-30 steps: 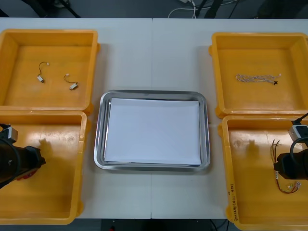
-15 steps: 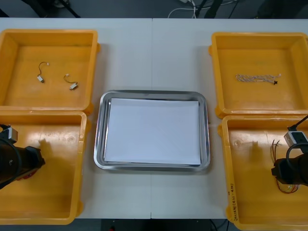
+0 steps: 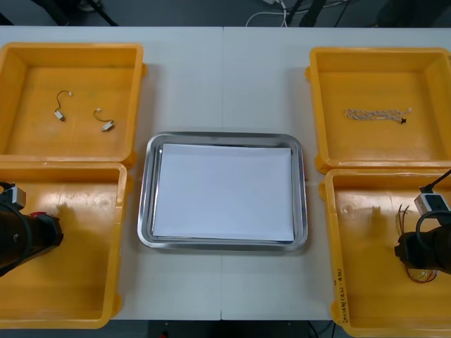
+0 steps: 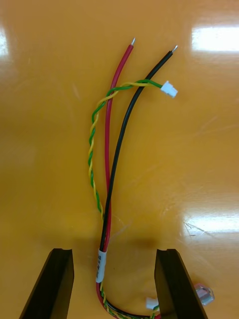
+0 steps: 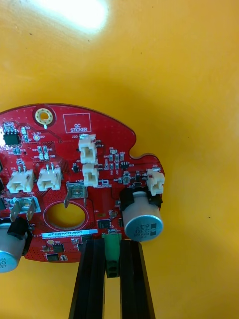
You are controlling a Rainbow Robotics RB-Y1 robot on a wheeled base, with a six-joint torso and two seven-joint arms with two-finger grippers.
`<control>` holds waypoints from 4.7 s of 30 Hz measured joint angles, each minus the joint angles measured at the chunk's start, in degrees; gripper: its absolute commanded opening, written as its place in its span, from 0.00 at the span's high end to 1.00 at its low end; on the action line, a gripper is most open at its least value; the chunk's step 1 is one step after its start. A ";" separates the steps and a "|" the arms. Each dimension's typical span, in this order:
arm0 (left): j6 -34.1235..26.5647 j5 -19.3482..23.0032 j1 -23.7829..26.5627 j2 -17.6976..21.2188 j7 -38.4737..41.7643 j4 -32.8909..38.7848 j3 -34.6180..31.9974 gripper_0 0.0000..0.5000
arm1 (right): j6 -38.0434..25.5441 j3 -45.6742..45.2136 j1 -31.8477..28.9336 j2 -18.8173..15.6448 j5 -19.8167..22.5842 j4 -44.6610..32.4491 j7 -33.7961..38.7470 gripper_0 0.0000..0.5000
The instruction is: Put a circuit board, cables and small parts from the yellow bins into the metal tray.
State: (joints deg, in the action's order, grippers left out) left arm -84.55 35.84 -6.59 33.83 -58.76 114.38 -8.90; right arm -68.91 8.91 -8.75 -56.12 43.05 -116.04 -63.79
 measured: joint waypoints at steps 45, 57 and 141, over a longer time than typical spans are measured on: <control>-24.93 8.10 14.27 0.79 0.00 10.33 -5.31 1.00 | 3.94 2.02 0.60 1.86 -3.14 1.68 0.00 1.00; -24.99 13.99 20.55 5.20 0.00 11.17 -4.16 1.00 | -5.02 0.12 1.28 2.13 -3.09 -0.95 0.00 1.00; -13.97 8.75 47.07 2.03 15.68 1.21 51.06 1.00 | -38.92 -7.08 35.00 -5.24 28.27 -13.04 -4.74 1.00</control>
State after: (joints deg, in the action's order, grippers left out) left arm -98.52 44.59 40.48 35.86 -43.08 115.59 42.16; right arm -107.83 1.83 26.25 -61.36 71.32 -129.08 -68.54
